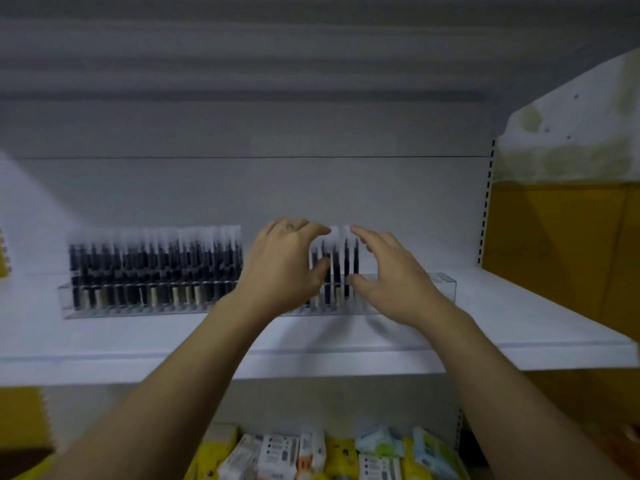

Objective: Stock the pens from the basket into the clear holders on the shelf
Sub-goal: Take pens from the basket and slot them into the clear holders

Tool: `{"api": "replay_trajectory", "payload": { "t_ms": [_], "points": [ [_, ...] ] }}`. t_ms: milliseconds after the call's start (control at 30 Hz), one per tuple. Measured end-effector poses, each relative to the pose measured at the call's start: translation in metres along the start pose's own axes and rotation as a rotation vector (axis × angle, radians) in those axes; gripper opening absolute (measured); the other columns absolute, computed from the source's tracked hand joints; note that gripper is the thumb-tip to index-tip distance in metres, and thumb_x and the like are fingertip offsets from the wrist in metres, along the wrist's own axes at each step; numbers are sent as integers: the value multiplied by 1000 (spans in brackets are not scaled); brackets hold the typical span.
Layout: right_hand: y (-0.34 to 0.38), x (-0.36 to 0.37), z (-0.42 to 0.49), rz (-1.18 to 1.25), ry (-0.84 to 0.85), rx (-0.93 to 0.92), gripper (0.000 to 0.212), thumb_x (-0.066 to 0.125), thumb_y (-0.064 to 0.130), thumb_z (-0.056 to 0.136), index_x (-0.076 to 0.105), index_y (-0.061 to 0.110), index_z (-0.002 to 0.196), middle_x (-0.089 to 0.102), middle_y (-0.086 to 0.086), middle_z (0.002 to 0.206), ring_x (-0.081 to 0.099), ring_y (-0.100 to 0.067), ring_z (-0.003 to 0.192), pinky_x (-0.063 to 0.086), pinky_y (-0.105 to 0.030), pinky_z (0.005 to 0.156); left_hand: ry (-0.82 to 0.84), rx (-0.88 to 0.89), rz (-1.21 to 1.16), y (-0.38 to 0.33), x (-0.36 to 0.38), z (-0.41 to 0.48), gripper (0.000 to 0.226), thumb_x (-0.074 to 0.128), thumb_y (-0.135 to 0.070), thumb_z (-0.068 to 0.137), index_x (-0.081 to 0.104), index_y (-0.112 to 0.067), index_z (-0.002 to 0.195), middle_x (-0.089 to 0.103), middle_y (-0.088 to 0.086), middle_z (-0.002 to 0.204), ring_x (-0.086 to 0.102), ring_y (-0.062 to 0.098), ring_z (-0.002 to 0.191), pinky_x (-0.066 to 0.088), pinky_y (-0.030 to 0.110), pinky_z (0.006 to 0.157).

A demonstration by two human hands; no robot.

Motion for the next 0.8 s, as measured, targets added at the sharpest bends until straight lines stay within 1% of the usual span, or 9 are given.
{"api": "replay_trajectory", "payload": {
  "t_ms": [133,233,333,433,533,600,667,800],
  "points": [
    [33,9,-26,7,9,-29,68,64,28,90,28,34,147,36,9,145,42,-12,128,37,-29,104,-18,-21,-21,3,-10,-45,47,61,-32,88,52,-24,133,56,-3,132,48,18,124,28,33,109],
    [51,25,-45,38,58,-49,67,65,32,90,30,32,147,34,11,147,40,-11,131,36,-30,108,-18,-44,-25,9,-13,-77,46,63,-32,88,54,-23,132,58,-2,129,49,20,122,32,35,107],
    [63,42,-63,55,89,-76,62,64,34,90,34,34,145,36,12,144,41,-9,127,36,-26,103,-12,-81,-20,17,-13,-106,45,64,-33,87,55,-23,130,58,-2,127,50,20,120,38,37,102],
    [73,67,-88,116,80,-108,55,63,34,91,40,35,140,42,14,136,46,-6,119,44,-28,98,2,-123,-45,27,-9,-145,43,65,-31,86,58,-21,127,61,-1,124,52,22,116,42,37,95],
    [73,107,-122,152,138,-104,54,62,34,91,40,35,140,43,14,131,47,-3,113,46,-27,93,90,-188,-31,39,8,-194,44,63,-34,87,55,-23,129,60,-3,124,52,20,116,42,35,95],
    [65,139,-147,121,220,-76,57,62,34,91,38,31,142,44,10,131,47,-7,117,43,-26,94,176,-250,-24,48,25,-227,45,62,-36,87,53,-25,130,60,-3,125,54,21,115,44,35,94],
    [54,168,-170,104,310,-23,57,62,35,91,39,28,143,43,8,136,45,-11,123,40,-26,97,256,-318,-49,55,41,-258,46,62,-37,87,53,-26,131,59,-3,126,54,21,115,44,34,94],
    [33,211,-209,123,461,68,55,60,34,92,40,28,142,40,8,141,41,-12,129,36,-23,100,354,-407,-87,61,69,-309,46,61,-37,88,53,-24,131,57,-4,129,51,19,119,42,30,94]
  ]
}}
Point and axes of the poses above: each hand's wrist, its own z-axis towards the middle knuckle, its own x-axis out of the palm, y = z × x, the point moved 1 cm from there along z, towards the middle knuckle
